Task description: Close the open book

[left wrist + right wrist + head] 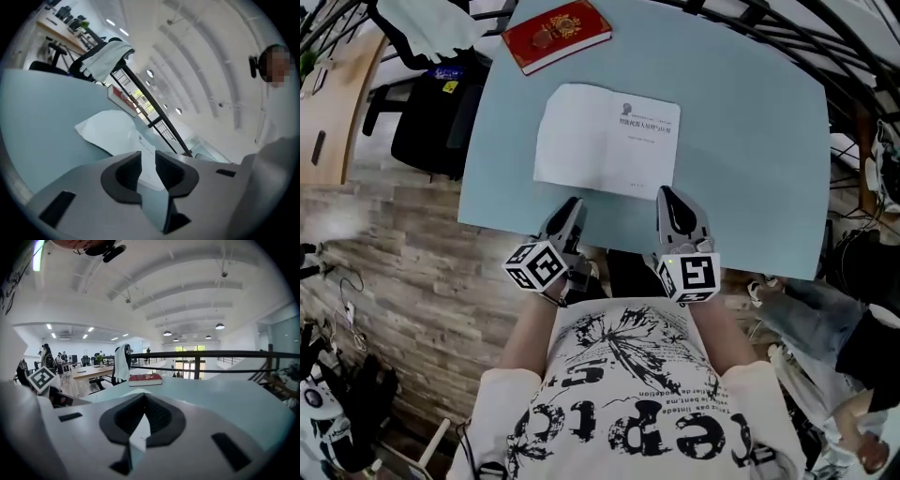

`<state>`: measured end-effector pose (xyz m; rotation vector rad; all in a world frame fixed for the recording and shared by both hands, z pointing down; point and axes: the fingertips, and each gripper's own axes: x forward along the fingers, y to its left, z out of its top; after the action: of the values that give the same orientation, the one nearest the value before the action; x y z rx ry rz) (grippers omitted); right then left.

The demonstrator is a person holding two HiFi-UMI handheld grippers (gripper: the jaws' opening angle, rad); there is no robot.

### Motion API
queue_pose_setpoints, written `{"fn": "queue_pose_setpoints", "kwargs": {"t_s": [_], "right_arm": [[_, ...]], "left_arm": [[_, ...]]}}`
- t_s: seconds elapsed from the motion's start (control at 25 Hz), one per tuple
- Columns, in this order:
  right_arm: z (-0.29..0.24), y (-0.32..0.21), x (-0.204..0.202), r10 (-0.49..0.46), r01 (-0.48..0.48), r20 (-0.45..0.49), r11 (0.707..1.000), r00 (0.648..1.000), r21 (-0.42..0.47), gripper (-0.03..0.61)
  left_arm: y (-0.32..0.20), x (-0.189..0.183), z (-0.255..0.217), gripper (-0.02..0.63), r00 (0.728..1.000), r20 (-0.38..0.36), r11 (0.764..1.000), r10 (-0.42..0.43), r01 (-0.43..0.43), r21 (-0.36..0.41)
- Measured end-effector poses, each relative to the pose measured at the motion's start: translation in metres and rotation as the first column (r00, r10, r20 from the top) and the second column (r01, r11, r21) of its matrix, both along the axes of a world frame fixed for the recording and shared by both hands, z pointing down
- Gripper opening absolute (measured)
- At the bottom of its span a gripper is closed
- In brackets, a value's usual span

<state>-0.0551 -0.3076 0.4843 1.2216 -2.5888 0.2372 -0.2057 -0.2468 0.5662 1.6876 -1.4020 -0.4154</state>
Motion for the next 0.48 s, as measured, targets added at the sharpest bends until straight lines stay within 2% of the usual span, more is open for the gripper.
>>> {"fn": "queue_pose_setpoints", "kwargs": {"t_s": [0.08, 0.16, 0.24, 0.36, 0.48], "right_arm": [[0.009, -0.002, 0.000, 0.010, -0.010, 0.011, 0.999, 1.000, -0.043, 0.011], [0.016, -0.005, 0.000, 0.021, -0.019, 0.019, 0.997, 1.000, -0.070, 0.011], [0.018, -0.006, 0.000, 0.030, -0.029, 0.015, 0.997, 0.999, -0.076, 0.011], [0.019, -0.006, 0.000, 0.035, -0.034, 0.014, 0.996, 0.999, -0.080, 0.011], [0.021, -0.007, -0.001, 0.034, -0.033, 0.012, 0.996, 0.999, -0.079, 0.011]], "left_arm": [[-0.001, -0.007, 0.018, 0.102, 0.996, -0.082, 0.999, -0.045, 0.043, -0.023], [-0.005, -0.014, 0.033, 0.160, 0.979, -0.182, 0.996, -0.090, 0.084, -0.042], [-0.010, -0.020, 0.046, 0.186, 0.948, -0.289, 0.990, -0.136, 0.119, -0.076], [-0.015, -0.023, 0.062, 0.213, 0.892, -0.425, 0.986, -0.152, 0.110, -0.122], [-0.019, -0.032, 0.074, 0.219, 0.839, -0.510, 0.981, -0.190, 0.138, -0.139]]}}
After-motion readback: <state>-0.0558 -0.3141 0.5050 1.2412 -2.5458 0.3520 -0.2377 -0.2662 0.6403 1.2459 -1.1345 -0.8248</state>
